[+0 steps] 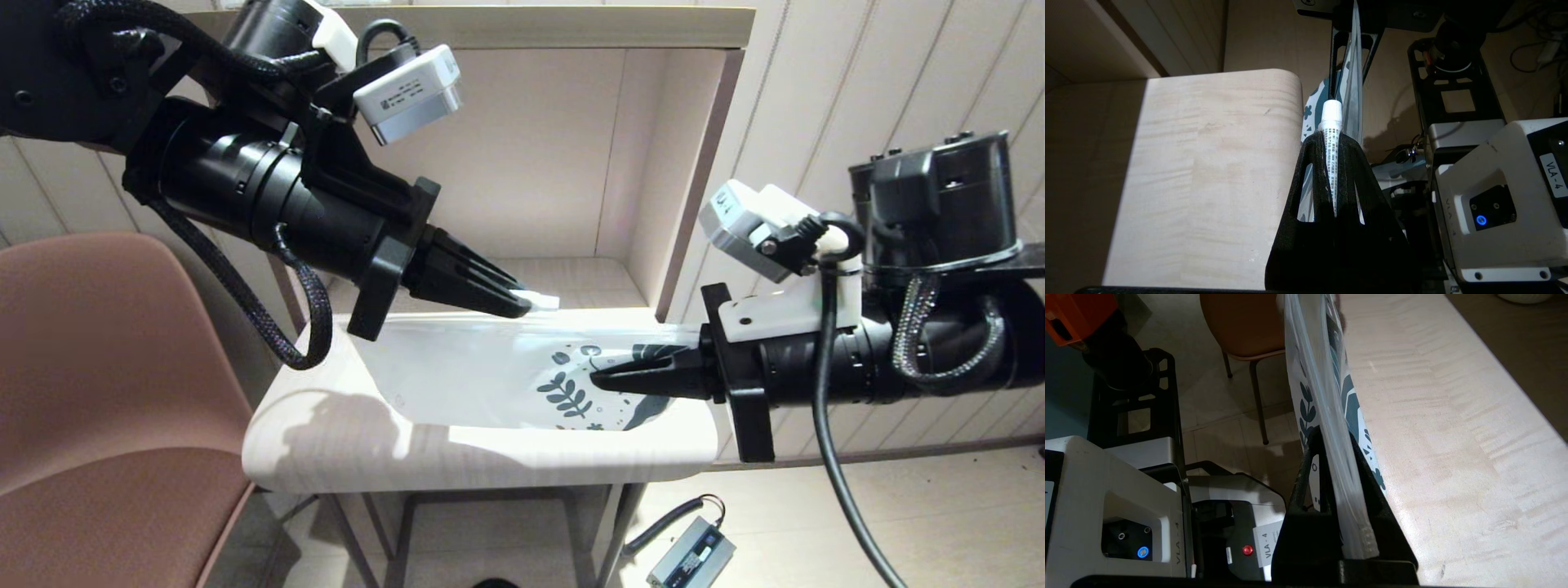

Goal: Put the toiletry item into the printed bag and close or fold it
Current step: Place the toothpaste in the storage bag

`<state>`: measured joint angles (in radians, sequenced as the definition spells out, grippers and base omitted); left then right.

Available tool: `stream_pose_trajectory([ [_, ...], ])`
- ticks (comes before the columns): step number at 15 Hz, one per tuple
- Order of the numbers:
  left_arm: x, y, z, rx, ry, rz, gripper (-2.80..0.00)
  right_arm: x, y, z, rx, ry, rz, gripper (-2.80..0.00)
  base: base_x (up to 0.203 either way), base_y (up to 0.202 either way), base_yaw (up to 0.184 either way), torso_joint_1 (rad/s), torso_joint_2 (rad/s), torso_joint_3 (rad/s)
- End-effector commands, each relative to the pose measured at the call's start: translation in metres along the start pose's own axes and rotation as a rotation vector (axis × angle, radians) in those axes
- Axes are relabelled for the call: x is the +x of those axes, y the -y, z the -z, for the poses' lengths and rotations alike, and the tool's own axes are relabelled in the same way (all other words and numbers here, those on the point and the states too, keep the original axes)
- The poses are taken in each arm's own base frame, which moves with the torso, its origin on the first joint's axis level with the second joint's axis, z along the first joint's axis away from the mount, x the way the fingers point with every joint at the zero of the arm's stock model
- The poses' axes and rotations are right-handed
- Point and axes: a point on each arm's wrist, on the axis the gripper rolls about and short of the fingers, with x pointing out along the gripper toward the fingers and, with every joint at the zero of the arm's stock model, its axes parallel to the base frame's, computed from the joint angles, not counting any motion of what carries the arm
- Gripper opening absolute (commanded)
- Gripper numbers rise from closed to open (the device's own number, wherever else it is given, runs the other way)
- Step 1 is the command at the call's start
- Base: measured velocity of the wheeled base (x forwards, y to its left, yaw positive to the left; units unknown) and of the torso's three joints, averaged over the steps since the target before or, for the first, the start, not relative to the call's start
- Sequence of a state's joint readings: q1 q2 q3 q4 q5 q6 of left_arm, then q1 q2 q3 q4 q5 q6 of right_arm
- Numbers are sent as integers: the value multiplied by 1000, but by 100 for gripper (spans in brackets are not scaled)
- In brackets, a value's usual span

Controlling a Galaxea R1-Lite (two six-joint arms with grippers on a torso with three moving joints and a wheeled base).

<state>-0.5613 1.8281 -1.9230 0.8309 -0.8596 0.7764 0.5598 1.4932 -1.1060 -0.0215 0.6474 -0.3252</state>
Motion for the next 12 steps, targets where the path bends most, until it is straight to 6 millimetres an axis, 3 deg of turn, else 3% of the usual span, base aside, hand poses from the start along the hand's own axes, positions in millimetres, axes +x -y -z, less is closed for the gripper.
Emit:
stream_pose_trajectory([
  [1, -1, 2, 1, -4, -2, 8, -280, 0, 0, -1, -5, 3, -5, -280, 0, 0, 0, 0, 0, 0],
  [12, 22, 7, 13, -38, -70, 53, -280, 4, 3, 2, 0, 0, -3, -280, 0, 0, 0, 0, 0, 0],
])
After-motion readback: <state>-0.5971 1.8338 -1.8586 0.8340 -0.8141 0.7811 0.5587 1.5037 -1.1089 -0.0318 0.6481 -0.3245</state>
